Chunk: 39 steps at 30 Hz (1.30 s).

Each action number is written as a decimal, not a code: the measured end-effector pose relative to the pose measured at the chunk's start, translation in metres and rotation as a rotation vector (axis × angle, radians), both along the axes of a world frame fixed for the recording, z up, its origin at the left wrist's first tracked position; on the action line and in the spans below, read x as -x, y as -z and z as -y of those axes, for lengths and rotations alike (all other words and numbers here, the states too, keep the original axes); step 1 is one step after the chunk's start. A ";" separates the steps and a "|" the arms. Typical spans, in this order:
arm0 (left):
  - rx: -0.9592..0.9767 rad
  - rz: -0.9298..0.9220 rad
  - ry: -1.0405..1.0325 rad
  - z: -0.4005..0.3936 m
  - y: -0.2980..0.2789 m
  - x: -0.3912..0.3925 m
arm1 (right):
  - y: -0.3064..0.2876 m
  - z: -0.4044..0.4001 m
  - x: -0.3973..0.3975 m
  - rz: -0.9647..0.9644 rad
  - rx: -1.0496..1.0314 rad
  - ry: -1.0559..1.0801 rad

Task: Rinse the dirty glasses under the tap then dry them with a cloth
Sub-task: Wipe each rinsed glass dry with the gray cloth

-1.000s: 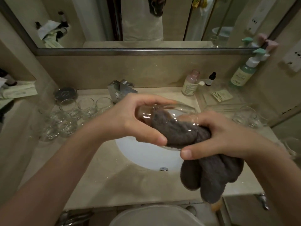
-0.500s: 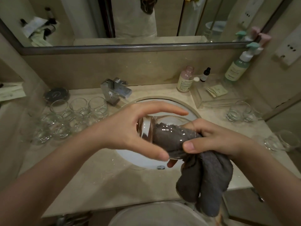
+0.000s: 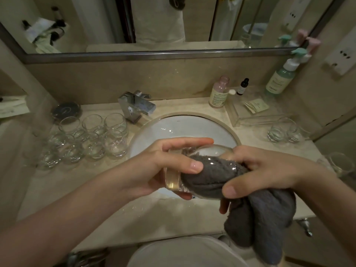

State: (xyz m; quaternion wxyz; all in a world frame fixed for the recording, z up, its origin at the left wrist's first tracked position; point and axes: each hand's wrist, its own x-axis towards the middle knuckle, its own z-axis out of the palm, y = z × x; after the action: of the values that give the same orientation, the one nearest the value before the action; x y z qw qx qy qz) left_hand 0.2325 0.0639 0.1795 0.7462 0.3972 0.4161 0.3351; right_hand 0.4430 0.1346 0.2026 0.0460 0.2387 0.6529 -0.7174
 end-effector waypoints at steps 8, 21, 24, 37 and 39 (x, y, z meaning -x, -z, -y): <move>-0.647 -0.513 0.065 -0.004 -0.012 0.007 | 0.012 0.003 -0.005 -0.201 0.312 0.113; 0.051 -0.021 -0.044 0.001 -0.002 -0.007 | 0.017 -0.003 -0.003 -0.131 0.046 0.059; -0.260 -0.218 -0.093 0.001 -0.001 -0.005 | 0.025 -0.005 -0.007 -0.178 0.124 0.083; -0.039 -0.015 -0.039 -0.002 -0.006 -0.005 | 0.015 0.001 -0.010 -0.140 -0.022 0.072; 0.003 -0.029 -0.028 -0.001 -0.004 -0.005 | 0.015 0.000 -0.009 -0.145 -0.044 0.070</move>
State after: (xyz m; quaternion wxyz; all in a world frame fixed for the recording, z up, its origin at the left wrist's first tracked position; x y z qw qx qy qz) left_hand 0.2372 0.0654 0.1838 0.7359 0.3949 0.4328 0.3394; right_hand 0.4517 0.1348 0.1875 -0.0316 0.2096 0.6614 -0.7194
